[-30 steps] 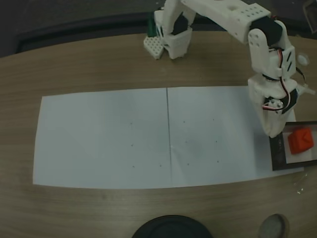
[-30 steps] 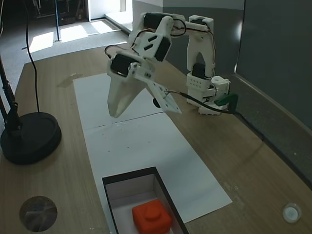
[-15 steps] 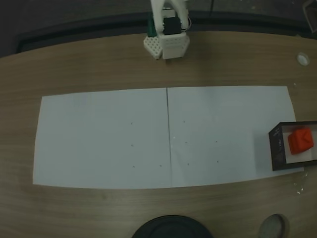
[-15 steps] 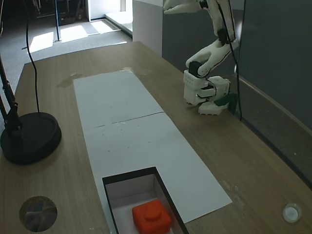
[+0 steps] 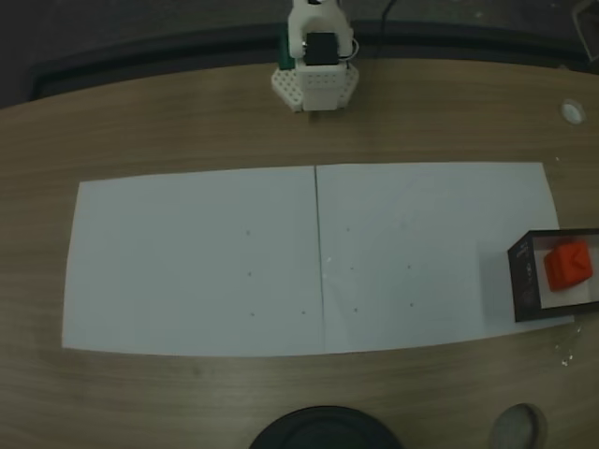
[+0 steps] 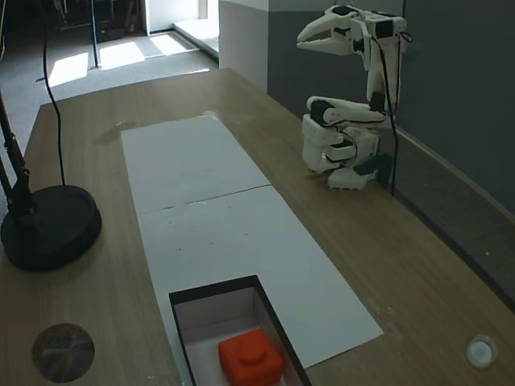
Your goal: Grab a orange square and put it in the box.
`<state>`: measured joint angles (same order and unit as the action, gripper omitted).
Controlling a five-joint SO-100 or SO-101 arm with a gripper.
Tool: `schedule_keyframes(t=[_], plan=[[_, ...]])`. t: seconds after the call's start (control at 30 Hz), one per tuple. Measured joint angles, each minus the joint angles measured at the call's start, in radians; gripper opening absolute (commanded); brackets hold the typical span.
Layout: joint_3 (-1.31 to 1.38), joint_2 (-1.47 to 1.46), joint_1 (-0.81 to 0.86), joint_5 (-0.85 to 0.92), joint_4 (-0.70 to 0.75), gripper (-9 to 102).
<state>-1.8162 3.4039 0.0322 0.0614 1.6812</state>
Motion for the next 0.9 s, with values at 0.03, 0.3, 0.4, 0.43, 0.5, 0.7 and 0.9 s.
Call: schedule_keyframes(t=[0.03,0.3,0.4,0.43,0.5,0.7,0.9], plan=[[-0.012,0.021,0.000,0.000,-0.011,0],[-0.101,0.054,0.000,0.000,-0.156,0],[-0.183,0.054,0.000,0.000,-0.268,0],[-0.222,0.054,0.000,0.000,-0.313,0],[-0.324,0.054,0.000,0.000,-0.407,0],[-0.726,0.054,0.020,0.000,-0.669,0],[-1.069,0.054,0.028,0.000,-0.792,0]])
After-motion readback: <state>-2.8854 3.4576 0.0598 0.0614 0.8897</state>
